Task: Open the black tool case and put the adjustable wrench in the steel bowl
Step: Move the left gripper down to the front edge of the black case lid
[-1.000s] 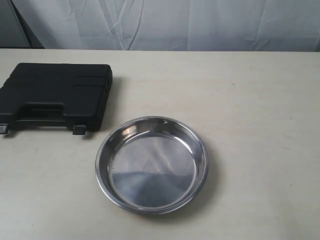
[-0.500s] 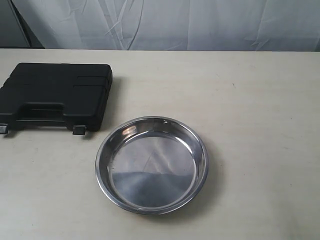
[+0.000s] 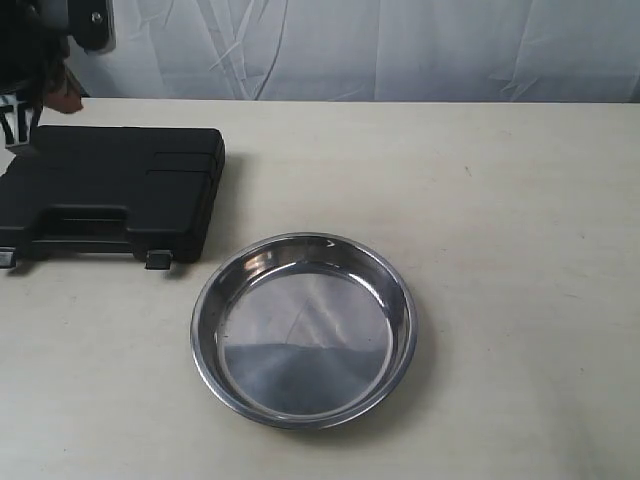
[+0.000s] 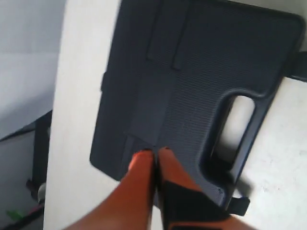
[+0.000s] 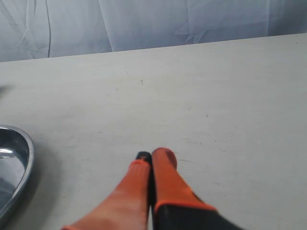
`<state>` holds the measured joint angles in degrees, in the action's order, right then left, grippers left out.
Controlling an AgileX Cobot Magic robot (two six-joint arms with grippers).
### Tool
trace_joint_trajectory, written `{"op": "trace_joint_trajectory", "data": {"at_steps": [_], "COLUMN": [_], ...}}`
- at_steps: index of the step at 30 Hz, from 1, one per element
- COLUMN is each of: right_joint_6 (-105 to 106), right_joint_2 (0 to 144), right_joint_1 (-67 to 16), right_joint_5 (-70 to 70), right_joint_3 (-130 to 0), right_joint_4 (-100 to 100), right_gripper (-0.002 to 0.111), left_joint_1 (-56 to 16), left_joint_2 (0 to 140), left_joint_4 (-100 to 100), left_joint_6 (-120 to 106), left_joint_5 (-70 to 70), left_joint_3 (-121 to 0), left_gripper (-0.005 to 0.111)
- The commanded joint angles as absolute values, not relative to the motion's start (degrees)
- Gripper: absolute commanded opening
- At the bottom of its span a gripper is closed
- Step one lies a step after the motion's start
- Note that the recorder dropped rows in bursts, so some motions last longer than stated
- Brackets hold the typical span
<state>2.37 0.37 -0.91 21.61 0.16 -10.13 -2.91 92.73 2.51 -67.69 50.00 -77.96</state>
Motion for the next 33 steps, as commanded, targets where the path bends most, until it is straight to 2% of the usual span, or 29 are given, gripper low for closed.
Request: {"op": "trace_joint_trajectory", "data": {"at_steps": [1,5,8,21,33], "right_joint_6": [2.6,2.6,2.6,2.6,2.6], "right_joint_2": [0.0,0.0,0.0,0.0,0.0], "right_joint_1": [-0.7,-0.7,-0.7,-0.7,-0.7], "right_joint_5": [20.7,20.7,20.7,20.8,20.7], "right_joint_3": [0.0,0.0,0.0,0.0,0.0], "right_joint_4": [-10.2,-10.2,-10.2,-10.2,-10.2], "right_gripper": [0.0,0.0,0.0,0.0,0.0], "left_joint_1": [-3.6,-3.6,-3.6,-3.6,-3.6], "left_joint_2": [94.9,96.8,98.5,104.0,104.1], "left_joint_4": [-6.8,-11.1,-10.3,2.3,6.9], "left_joint_6": [-74.7,-77.8,-80.3,-78.4,-78.4], "left_joint_5": [49.9,50.1,51.3,58.0,50.9], "left_joint_3": [-78.3,-78.3,-78.3,-75.1,-69.4], "left_gripper": [0.023,0.045,0.053,0.054,0.054]}}
